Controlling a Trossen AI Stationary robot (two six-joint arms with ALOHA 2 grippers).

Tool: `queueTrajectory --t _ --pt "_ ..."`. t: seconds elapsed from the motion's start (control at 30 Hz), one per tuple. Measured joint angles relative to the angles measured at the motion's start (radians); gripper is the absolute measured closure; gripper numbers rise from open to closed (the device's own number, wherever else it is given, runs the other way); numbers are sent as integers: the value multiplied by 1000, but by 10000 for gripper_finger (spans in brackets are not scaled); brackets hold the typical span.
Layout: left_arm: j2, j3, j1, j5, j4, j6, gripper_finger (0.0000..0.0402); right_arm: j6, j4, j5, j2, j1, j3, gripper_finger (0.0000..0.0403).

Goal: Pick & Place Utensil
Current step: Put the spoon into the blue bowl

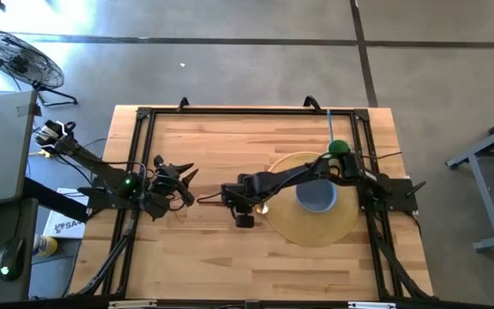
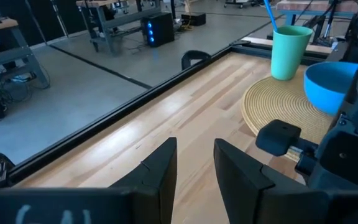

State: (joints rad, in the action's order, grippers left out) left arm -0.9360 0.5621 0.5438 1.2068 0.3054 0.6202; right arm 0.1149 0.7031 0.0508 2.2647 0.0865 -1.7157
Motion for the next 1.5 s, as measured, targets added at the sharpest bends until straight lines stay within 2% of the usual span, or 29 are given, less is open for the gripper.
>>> queueTrajectory --t 0.2,0.53,0.77,0.9,1.37,1.5 --pt "0 0 0 -1 0 6 298 -1 -40 -4 0 -1 2 348" --pt "0 0 0 5 1 13 298 -1 -69 14 33 8 0 381" --pt "0 -1 0 8 4 13 298 16 -82 142 16 51 3 382" --pt "4 -1 0 -3 9 14 298 87 -67 243 -6 87 6 386" --pt "21 -2 2 -90 20 14 298 303 148 391 -197 216 9 383" --pt "21 -2 2 -102 20 14 298 386 174 470 -332 249 104 381"
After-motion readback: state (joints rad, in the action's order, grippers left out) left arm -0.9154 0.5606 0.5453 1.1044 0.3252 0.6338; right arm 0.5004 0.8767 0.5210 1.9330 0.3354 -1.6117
